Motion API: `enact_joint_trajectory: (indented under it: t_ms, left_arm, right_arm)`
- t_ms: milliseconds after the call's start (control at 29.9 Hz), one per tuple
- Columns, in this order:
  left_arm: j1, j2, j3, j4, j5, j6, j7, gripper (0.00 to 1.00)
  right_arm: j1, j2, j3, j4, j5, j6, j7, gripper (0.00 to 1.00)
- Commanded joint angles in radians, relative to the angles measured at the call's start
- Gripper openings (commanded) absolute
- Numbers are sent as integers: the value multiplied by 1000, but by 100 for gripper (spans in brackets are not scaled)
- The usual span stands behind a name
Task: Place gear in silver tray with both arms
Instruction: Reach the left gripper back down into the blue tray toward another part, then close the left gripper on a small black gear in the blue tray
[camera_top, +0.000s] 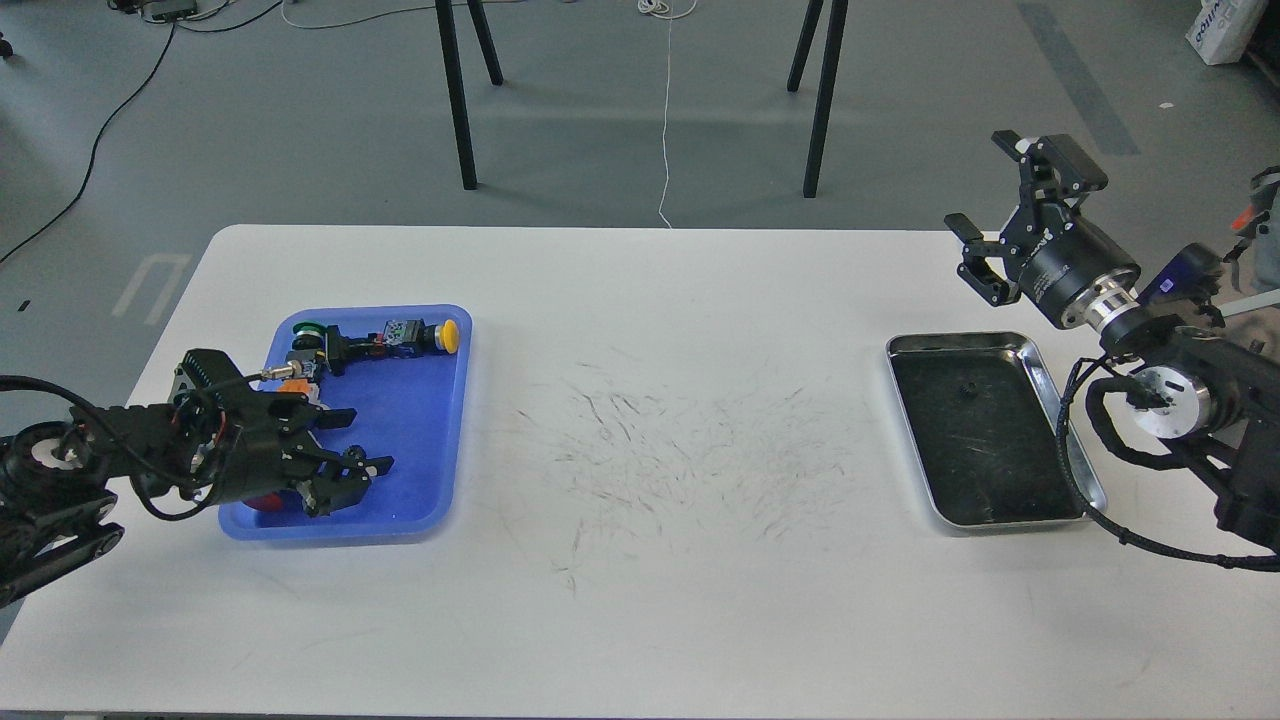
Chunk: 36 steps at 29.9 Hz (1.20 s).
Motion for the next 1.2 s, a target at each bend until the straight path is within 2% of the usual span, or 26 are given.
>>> enact_joint_trajectory:
  t_ms: [0,301,535,802,1170]
  left_arm:
    - [-1,-1,3,10,21,0,0,69]
    - [-1,1,49,18,36,0,0,68]
    - [-1,1,51,24,78,3,0,51]
    - [-14,1,51,24,89,20,0,37]
    - [-20,1,51,27,98,21,0,31]
  right_arm:
    - [-5,0,1,0,0,0,0,99]
    - [-14,-17,3,3,0,0,0,99]
    - [-19,-17,3,3,0,0,0,99]
    - [-20,-17,3,5,0,-2,0,99]
    - [-20,-17,4,5,0,-2,0,99]
